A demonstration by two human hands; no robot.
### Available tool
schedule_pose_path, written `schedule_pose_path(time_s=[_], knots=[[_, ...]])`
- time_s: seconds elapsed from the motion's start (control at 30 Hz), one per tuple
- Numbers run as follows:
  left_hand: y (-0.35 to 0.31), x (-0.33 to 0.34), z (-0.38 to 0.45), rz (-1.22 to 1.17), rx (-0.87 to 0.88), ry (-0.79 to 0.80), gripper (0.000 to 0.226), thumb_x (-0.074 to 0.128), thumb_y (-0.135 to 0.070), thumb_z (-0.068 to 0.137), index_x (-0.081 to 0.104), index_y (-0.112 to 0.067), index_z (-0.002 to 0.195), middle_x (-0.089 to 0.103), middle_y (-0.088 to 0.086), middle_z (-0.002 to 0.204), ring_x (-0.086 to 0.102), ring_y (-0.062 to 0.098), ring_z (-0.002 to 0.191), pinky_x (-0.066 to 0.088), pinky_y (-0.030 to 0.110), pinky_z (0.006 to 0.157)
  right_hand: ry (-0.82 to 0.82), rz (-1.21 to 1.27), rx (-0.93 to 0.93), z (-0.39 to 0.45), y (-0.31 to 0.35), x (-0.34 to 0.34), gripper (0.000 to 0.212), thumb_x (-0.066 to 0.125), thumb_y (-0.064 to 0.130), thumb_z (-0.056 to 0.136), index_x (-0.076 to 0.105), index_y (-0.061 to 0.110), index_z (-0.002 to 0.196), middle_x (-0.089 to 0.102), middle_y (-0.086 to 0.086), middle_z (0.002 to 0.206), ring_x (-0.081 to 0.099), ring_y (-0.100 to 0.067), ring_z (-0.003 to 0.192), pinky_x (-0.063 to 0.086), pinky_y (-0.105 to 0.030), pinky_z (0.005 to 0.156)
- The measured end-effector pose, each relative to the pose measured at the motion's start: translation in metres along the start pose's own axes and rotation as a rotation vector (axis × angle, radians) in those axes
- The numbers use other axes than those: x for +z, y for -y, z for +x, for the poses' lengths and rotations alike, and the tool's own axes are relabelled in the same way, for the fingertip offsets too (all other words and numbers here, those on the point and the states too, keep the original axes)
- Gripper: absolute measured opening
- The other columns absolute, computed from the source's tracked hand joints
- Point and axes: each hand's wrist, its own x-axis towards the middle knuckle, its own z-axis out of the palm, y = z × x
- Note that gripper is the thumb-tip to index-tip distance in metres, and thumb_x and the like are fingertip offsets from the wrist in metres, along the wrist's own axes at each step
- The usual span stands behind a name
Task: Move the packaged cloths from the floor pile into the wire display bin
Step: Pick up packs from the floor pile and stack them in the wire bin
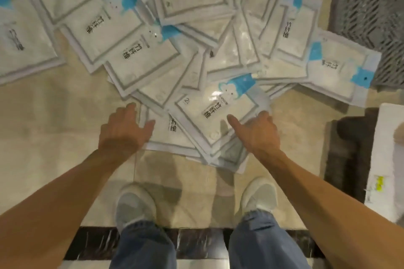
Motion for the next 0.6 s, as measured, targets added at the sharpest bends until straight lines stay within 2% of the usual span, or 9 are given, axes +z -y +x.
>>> schedule_pose_path(time_s=[0.07, 0.17, 0.23, 0.3, 0.4, 0.47, 0.53, 0.6], knots=[[0.002, 0.022, 0.020, -0.057, -0.048, 0.021, 0.080, 0.067, -0.060, 0.088, 0.043, -0.005, 0.141, 0.047, 0.020, 0.137, 0.046, 0.039, 0.128, 0.042, 0.052, 0.104, -0.010, 0.104, 0.060, 0.016, 0.000, 0.022, 0.112, 0.069, 0.076, 0.079, 0.027, 0.001, 0.151, 0.042, -0.018, 0.149, 0.046, -0.038, 0.136, 0.044, -0.053, 0.110], [0.001, 0.040, 0.036, -0.146, -0.122, -0.005, 0.104, 0.081, -0.063, 0.073, 0.037, 0.001, 0.142, 0.043, 0.023, 0.141, 0.041, 0.040, 0.134, 0.042, 0.053, 0.106, -0.046, 0.217, 0.134, 0.029, 0.001, 0.041, 0.123, 0.075, 0.074, 0.075, 0.016, -0.002, 0.152, 0.033, -0.019, 0.154, 0.041, -0.038, 0.141, 0.042, -0.052, 0.113], [-0.004, 0.044, 0.041, -0.219, -0.169, -0.016, 0.113, 0.087, -0.057, 0.068, 0.030, 0.003, 0.145, 0.043, 0.025, 0.144, 0.043, 0.042, 0.136, 0.043, 0.052, 0.107, -0.046, 0.275, 0.184, 0.035, 0.000, 0.047, 0.126, 0.077, 0.073, 0.072, 0.014, -0.002, 0.150, 0.035, -0.020, 0.153, 0.043, -0.038, 0.140, 0.043, -0.051, 0.111], [-0.008, 0.043, 0.044, -0.232, -0.207, -0.010, 0.116, 0.090, -0.053, 0.068, 0.027, 0.004, 0.147, 0.041, 0.026, 0.147, 0.043, 0.042, 0.137, 0.042, 0.050, 0.108, -0.042, 0.362, 0.226, 0.039, -0.002, 0.048, 0.119, 0.082, 0.068, 0.072, 0.018, -0.001, 0.145, 0.045, -0.020, 0.147, 0.051, -0.037, 0.132, 0.048, -0.047, 0.107], [-0.006, 0.043, 0.047, -0.278, -0.208, 0.042, 0.104, 0.089, -0.051, 0.071, 0.036, 0.003, 0.143, 0.049, 0.023, 0.142, 0.048, 0.039, 0.133, 0.046, 0.047, 0.103, -0.053, 0.513, 0.279, 0.038, -0.006, 0.045, 0.103, 0.088, 0.054, 0.074, 0.027, 0.003, 0.139, 0.053, -0.013, 0.127, 0.058, -0.031, 0.113, 0.052, -0.039, 0.094], [0.002, 0.045, 0.044, -0.356, -0.204, 0.075, 0.090, 0.088, -0.048, 0.074, 0.046, 0.002, 0.137, 0.057, 0.020, 0.134, 0.055, 0.038, 0.125, 0.051, 0.046, 0.095, -0.063, 0.636, 0.299, 0.037, -0.011, 0.045, 0.091, 0.093, 0.045, 0.071, 0.043, 0.003, 0.134, 0.060, -0.004, 0.118, 0.062, -0.026, 0.102, 0.055, -0.037, 0.086], [0.013, 0.046, 0.037, -0.489, -0.204, 0.074, 0.068, 0.087, -0.038, 0.079, 0.055, 0.000, 0.126, 0.063, 0.015, 0.120, 0.062, 0.035, 0.113, 0.052, 0.042, 0.084, -0.048, 0.777, 0.282, 0.036, -0.018, 0.046, 0.063, 0.095, 0.031, 0.072, 0.063, 0.006, 0.120, 0.074, -0.004, 0.110, 0.072, -0.025, 0.095, 0.060, -0.036, 0.081], [0.023, 0.042, 0.025, -0.678, -0.197, 0.088, 0.047, 0.084, -0.021, 0.084, 0.060, -0.006, 0.122, 0.068, 0.007, 0.110, 0.067, 0.027, 0.101, 0.054, 0.036, 0.077, -0.009, 0.920, 0.258, 0.029, -0.023, 0.044, 0.043, 0.090, 0.016, 0.078, 0.067, 0.008, 0.114, 0.077, -0.006, 0.108, 0.075, -0.025, 0.090, 0.062, -0.034, 0.070]])
